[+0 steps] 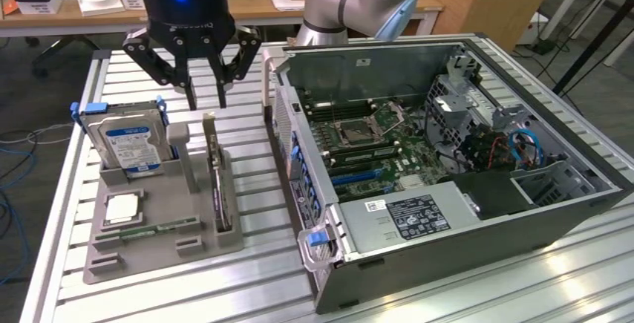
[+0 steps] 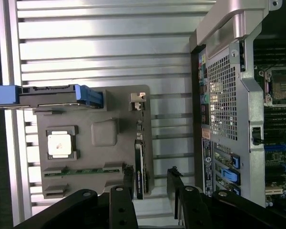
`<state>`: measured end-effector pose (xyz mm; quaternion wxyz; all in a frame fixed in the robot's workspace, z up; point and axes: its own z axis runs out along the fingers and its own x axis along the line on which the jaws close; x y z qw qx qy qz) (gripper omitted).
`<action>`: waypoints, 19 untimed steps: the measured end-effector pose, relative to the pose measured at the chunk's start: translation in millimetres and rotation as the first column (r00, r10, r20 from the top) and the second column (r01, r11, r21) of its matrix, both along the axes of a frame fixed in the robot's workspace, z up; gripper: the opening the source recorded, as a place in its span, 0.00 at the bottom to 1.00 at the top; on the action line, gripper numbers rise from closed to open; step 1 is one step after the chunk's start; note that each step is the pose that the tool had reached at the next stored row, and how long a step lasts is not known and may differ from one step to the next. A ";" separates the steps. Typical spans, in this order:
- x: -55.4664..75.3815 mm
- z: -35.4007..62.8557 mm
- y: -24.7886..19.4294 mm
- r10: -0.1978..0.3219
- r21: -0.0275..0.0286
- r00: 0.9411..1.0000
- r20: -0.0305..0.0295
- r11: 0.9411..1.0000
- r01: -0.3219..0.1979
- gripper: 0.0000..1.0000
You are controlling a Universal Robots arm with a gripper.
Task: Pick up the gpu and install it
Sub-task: 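Pick up the gpu and move the gpu toward the slot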
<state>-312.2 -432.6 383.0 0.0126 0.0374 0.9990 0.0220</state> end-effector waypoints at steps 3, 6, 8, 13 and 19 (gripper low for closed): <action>0.0 -1.3 0.0 0.000 0.000 1.000 0.000 1.000 0.000 0.42; 0.0 -1.9 0.0 0.000 0.000 1.000 0.000 1.000 0.000 0.42; 0.0 -2.3 0.0 0.000 0.000 1.000 0.000 1.000 0.000 0.42; 0.0 -3.9 0.0 0.000 0.000 1.000 0.000 1.000 0.000 0.42; 0.0 -7.3 -0.6 0.000 0.000 1.000 0.000 1.000 0.000 0.42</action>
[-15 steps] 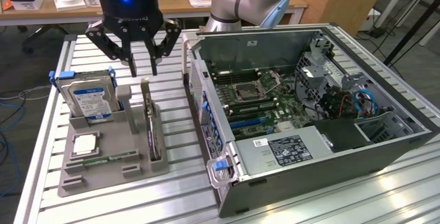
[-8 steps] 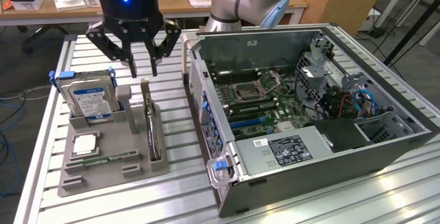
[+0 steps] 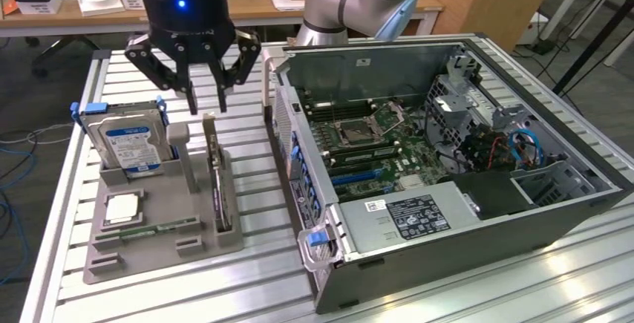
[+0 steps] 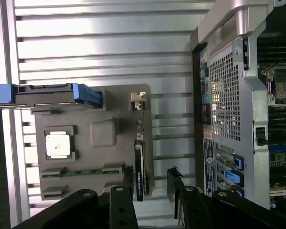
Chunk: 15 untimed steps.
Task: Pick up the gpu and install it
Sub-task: 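Pick up the gpu and move the gpu toward the slot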
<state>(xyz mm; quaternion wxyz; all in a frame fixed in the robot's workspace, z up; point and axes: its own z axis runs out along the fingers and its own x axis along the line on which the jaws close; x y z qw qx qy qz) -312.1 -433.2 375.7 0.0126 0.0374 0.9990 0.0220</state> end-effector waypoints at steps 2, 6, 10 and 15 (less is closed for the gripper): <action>-0.1 -1.2 -0.3 0.000 0.000 1.000 0.000 1.000 0.000 0.42; 0.0 -3.6 -0.7 0.000 0.000 1.000 0.000 1.000 0.000 0.42; 0.0 -6.3 -1.0 0.000 0.000 1.000 0.000 1.000 0.000 0.42; 0.0 -9.5 -1.1 0.000 0.000 1.000 0.000 1.000 0.000 0.42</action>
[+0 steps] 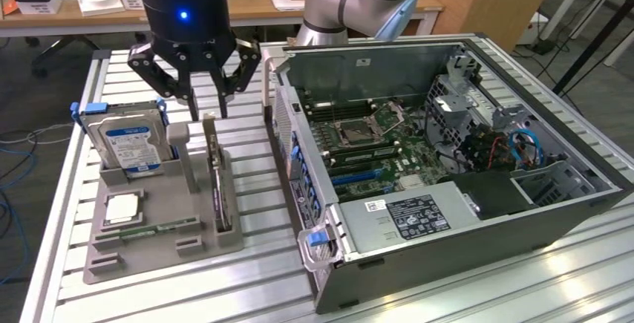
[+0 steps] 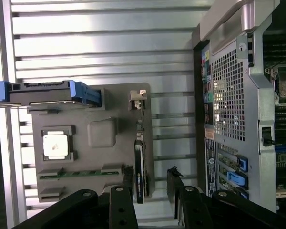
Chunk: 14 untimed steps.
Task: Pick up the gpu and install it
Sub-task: 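Pick up the gpu and move the gpu toward the slot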
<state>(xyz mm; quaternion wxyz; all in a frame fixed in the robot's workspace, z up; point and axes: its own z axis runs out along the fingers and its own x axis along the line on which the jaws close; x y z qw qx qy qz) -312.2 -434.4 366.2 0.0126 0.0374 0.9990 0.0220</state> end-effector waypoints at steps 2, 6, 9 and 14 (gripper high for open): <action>0.0 -1.2 -0.1 0.000 0.000 1.000 0.000 1.000 0.000 0.42; 0.0 -3.5 -0.1 0.000 0.000 1.000 0.000 1.000 0.000 0.42; 0.0 -5.1 -0.2 0.000 0.000 1.000 0.000 1.000 0.000 0.42; 0.0 -7.4 -0.3 0.000 0.000 1.000 0.000 1.000 0.000 0.42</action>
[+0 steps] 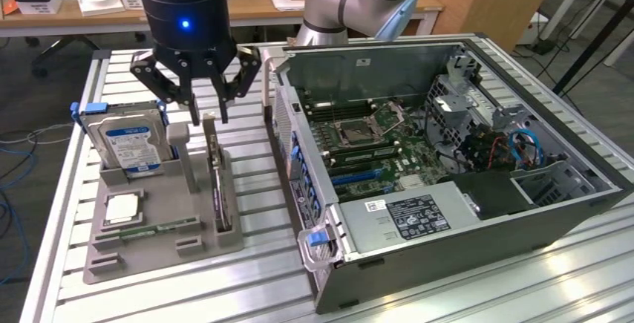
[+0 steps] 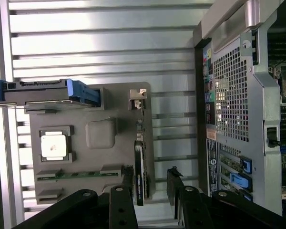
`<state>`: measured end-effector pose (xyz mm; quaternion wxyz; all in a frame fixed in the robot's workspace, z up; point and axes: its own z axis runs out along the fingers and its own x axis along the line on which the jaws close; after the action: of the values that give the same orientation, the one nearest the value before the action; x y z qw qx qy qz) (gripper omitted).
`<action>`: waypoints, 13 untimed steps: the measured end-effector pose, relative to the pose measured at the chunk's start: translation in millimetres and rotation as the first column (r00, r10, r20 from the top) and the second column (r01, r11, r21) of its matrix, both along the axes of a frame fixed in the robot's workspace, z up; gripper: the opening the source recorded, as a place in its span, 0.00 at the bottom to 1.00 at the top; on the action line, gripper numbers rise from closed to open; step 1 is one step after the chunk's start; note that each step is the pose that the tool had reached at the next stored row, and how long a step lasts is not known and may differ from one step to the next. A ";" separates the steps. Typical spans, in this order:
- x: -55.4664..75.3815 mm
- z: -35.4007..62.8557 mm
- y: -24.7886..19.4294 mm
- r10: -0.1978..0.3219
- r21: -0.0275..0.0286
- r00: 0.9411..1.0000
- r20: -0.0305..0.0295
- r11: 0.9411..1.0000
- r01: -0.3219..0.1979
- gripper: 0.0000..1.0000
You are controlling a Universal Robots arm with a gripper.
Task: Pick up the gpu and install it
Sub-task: 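Pick up the gpu and move the gpu toward the slot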
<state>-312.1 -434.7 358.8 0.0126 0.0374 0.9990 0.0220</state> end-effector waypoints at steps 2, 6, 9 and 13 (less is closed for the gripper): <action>0.0 -1.0 0.0 0.000 0.000 1.000 0.000 1.000 0.000 0.42; 0.0 -3.1 -0.2 0.000 0.000 1.000 0.000 1.000 0.000 0.42; 0.0 -5.0 -0.4 0.000 0.000 1.000 0.000 1.000 0.000 0.42; 0.0 -7.9 -0.7 0.000 0.000 1.000 0.000 1.000 0.000 0.42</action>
<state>-312.2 -435.4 350.9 0.0126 0.0374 0.9990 0.0220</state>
